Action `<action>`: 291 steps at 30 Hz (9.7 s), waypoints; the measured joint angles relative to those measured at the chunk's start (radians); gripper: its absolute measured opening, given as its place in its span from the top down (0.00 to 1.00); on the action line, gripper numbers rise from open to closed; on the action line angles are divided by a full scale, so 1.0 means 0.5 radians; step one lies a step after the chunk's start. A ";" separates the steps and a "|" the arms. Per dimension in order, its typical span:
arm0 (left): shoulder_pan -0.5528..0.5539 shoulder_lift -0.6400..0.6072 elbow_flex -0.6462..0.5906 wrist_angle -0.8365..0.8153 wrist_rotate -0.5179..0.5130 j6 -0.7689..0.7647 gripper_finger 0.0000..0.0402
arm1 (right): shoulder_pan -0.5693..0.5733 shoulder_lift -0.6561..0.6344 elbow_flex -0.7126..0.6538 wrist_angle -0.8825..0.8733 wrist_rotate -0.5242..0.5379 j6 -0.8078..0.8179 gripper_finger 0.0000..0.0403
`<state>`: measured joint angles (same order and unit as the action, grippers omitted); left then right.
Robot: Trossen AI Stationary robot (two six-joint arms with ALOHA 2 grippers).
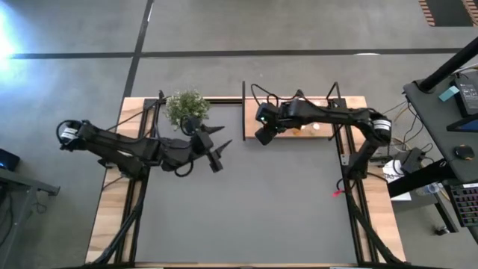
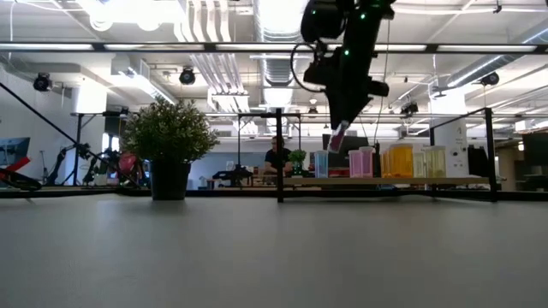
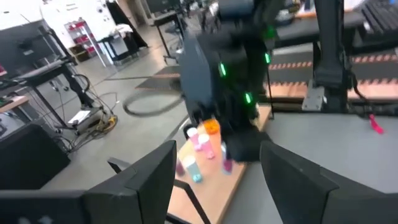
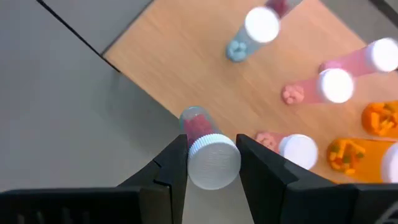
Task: Pick and place medicine bottles onto shelf by color
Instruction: Put the blue pill bottle on the shelf aligned with the other blue pill bottles, then return to Home Position
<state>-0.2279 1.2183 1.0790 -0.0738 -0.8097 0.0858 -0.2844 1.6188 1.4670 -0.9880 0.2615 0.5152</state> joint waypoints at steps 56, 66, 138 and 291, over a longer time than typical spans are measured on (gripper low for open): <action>0.044 -0.080 -0.001 0.008 -0.031 -0.006 0.46 | -0.136 0.288 0.027 0.162 -0.014 -0.928 0.70; 0.044 -0.080 -0.001 0.008 -0.031 -0.004 0.46 | -0.136 0.288 0.027 0.162 -0.015 -0.928 0.70; 0.037 -0.892 -0.138 -0.567 0.052 -0.264 0.46 | 0.004 -0.407 0.155 0.263 0.002 -0.934 0.65; 0.036 -1.612 -2.149 1.109 0.712 -0.264 0.46 | 0.667 -2.198 -2.913 3.450 0.022 -0.244 0.65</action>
<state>-0.2100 0.4122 0.0044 0.4805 -0.4538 -0.0460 0.0490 0.5198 0.0105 0.7370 0.2726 0.3931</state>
